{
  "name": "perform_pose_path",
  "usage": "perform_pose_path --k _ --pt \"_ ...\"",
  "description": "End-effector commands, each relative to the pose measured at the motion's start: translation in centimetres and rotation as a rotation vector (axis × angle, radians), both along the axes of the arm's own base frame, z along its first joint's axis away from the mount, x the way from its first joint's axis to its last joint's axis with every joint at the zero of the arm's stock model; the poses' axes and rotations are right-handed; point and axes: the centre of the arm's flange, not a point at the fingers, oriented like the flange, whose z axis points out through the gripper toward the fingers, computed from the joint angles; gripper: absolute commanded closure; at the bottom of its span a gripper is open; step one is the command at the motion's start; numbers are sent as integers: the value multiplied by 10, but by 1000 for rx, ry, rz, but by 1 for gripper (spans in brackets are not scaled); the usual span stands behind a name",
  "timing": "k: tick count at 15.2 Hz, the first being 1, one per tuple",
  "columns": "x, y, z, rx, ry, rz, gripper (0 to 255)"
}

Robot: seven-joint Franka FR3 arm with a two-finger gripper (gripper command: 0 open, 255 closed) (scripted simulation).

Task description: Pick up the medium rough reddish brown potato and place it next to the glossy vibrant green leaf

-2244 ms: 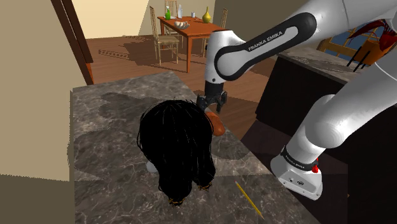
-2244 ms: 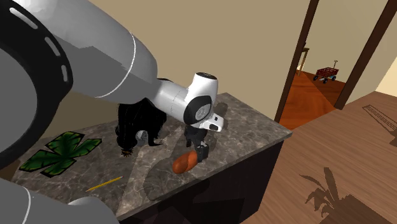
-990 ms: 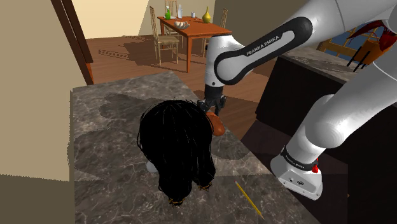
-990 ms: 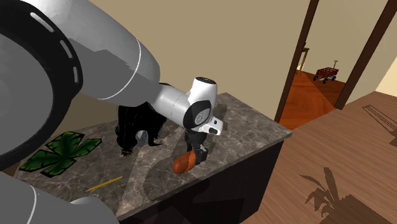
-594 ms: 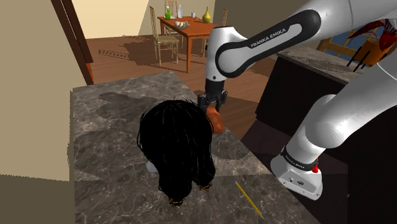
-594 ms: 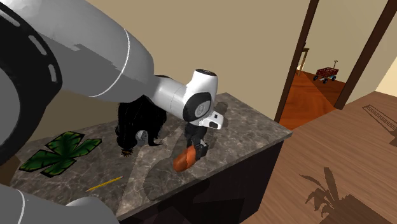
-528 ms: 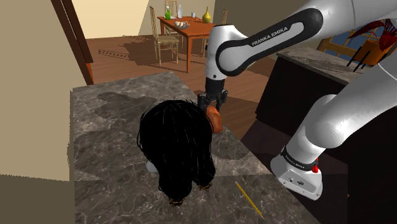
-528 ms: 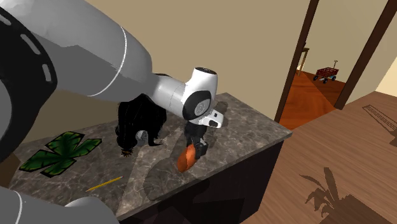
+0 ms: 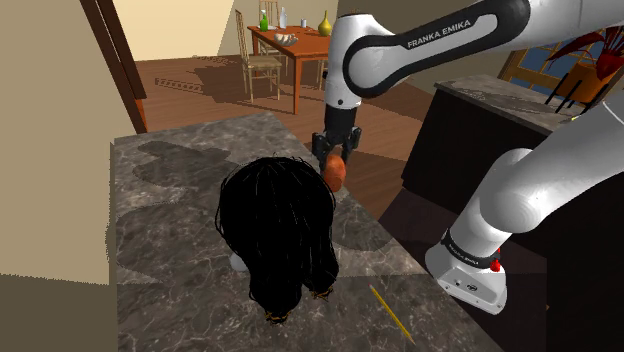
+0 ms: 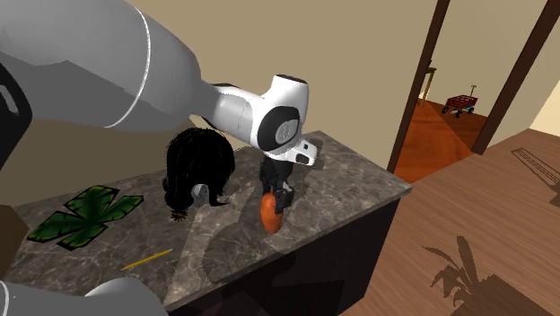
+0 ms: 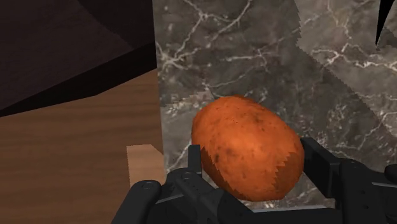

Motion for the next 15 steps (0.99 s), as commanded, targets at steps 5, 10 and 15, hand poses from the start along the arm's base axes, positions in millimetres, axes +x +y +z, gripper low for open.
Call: perform_pose_path --k 5,10,15 --pt "0 0 31 0 0 0 255" --pt "0 0 58 0 0 0 255" --pt "-37 16 65 0 0 0 255"
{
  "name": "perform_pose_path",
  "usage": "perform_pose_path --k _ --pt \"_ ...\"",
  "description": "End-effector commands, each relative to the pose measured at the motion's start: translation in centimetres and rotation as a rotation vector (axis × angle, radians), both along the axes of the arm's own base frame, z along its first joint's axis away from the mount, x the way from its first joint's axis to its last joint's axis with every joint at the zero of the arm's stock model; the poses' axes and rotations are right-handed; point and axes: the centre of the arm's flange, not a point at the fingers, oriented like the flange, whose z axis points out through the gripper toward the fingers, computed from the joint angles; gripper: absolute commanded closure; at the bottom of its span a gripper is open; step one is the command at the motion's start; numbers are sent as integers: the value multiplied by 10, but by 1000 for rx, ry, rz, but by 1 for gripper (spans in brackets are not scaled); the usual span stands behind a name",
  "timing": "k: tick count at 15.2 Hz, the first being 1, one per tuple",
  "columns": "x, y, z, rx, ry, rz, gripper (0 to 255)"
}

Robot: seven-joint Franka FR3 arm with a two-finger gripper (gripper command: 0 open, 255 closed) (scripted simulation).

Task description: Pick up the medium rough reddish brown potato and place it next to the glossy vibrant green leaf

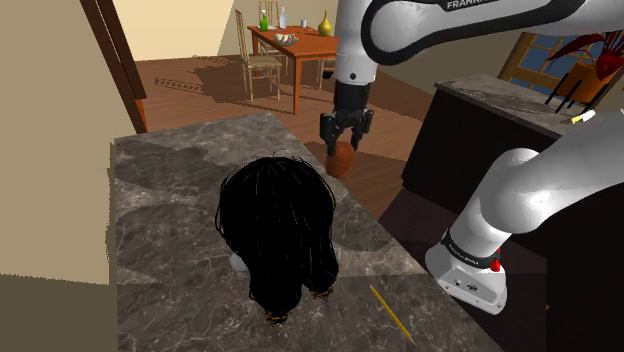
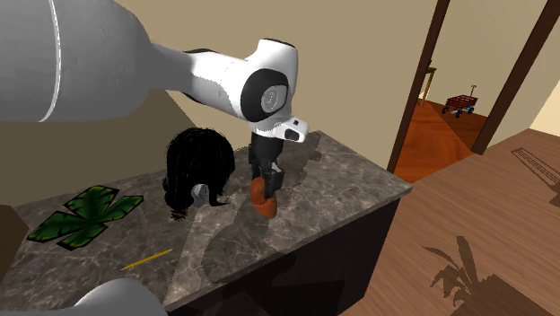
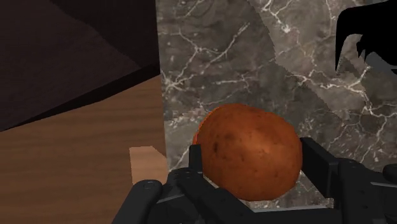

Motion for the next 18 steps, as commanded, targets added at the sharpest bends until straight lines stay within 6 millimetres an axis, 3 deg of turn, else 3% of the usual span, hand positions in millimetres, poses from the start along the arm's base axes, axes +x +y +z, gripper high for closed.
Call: perform_pose_path --k 1,18 --pt "-23 9 0 0 0 -1 255" --pt "-228 100 1 0 0 -1 255"
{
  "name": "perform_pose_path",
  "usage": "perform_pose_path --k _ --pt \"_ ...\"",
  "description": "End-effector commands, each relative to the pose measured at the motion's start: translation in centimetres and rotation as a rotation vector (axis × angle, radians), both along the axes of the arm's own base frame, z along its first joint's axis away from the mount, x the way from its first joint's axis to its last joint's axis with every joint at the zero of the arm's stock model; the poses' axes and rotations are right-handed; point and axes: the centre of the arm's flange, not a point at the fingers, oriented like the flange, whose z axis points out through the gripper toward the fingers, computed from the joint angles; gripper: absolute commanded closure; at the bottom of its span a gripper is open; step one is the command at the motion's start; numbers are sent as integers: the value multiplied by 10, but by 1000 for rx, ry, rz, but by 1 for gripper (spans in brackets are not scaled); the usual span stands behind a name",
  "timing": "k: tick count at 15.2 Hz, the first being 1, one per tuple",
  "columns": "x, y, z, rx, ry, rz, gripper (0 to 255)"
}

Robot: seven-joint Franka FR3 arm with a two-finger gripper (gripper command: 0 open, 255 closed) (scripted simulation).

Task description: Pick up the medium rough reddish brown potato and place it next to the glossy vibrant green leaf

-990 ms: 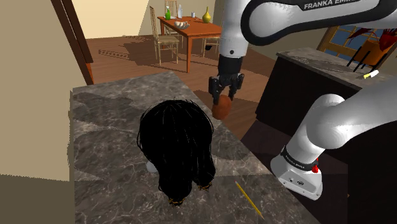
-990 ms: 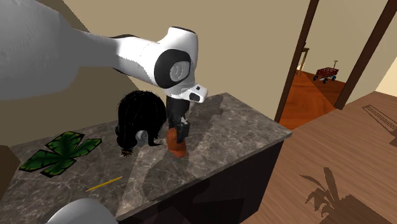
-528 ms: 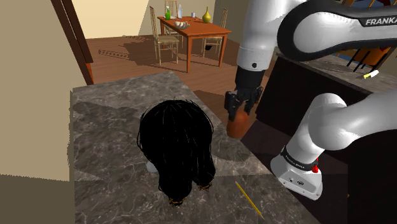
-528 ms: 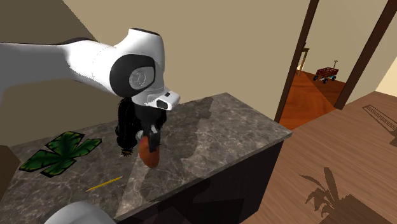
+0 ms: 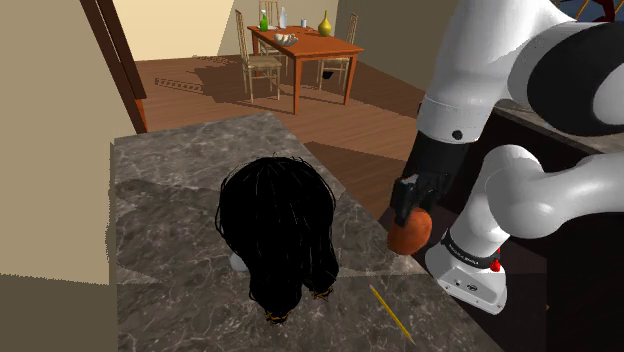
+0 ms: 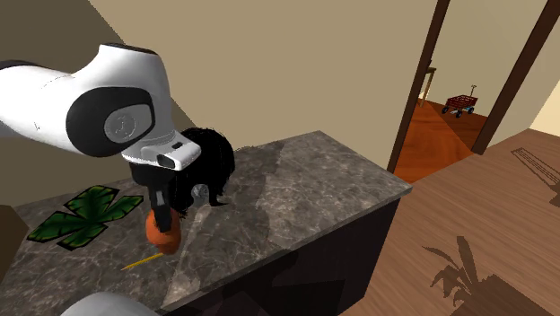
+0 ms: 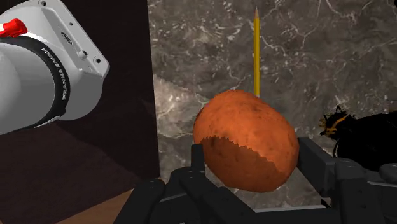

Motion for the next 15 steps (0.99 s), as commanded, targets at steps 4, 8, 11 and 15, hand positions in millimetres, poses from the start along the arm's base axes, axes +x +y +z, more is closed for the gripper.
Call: perform_pose_path --k 4,8,11,15 --pt "-59 26 -1 0 2 -2 255" --pt "-107 48 0 0 2 -2 255" --pt "-143 64 0 0 2 -2 255" --pt "-167 75 -11 0 1 -2 255"
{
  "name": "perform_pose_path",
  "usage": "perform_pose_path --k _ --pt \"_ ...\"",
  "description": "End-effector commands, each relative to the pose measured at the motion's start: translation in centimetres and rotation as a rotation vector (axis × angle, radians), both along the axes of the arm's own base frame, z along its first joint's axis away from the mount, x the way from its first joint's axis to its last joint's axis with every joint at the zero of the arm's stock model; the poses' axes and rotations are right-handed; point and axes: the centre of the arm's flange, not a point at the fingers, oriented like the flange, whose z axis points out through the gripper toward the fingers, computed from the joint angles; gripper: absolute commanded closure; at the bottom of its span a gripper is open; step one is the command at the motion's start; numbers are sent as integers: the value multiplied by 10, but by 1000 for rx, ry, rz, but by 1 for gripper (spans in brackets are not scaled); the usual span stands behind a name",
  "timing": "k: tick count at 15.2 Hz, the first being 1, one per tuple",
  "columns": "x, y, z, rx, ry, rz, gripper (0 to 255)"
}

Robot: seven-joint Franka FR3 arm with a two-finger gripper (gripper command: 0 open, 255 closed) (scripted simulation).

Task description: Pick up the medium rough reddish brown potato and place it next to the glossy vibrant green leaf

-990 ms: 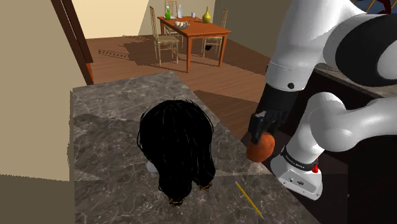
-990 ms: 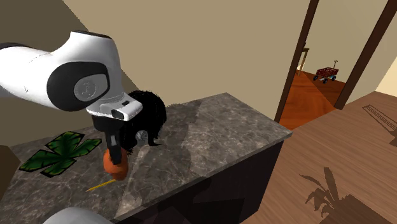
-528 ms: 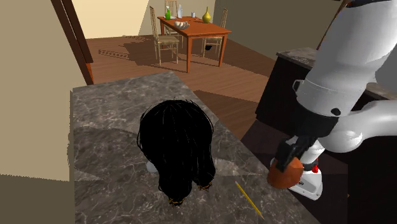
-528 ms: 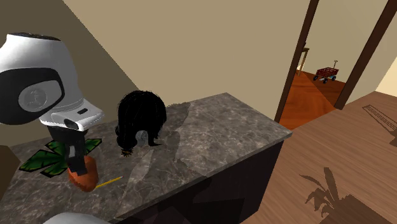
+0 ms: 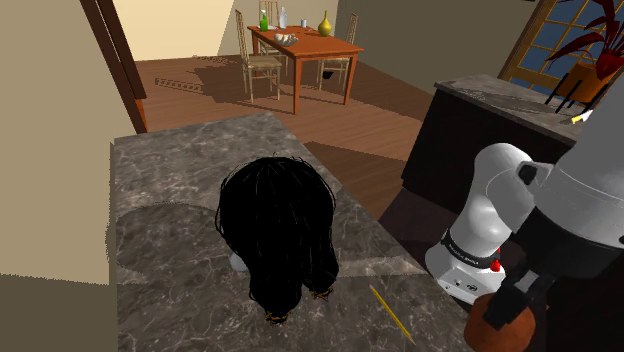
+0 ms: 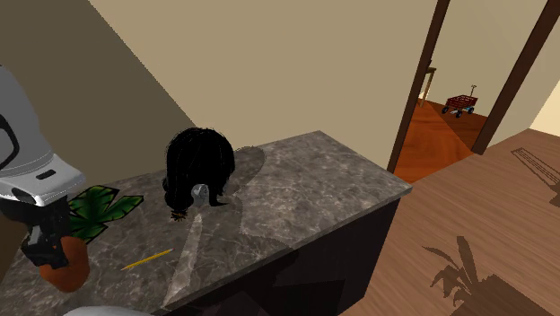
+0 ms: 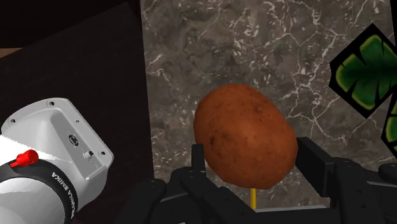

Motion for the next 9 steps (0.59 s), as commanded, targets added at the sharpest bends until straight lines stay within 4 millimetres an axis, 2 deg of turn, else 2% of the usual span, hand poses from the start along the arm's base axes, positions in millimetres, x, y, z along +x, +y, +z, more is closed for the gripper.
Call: perform_pose_path --k 1,9 --pt "-4 2 -10 0 1 -1 255" --pt "-4 2 -53 0 1 -1 255"
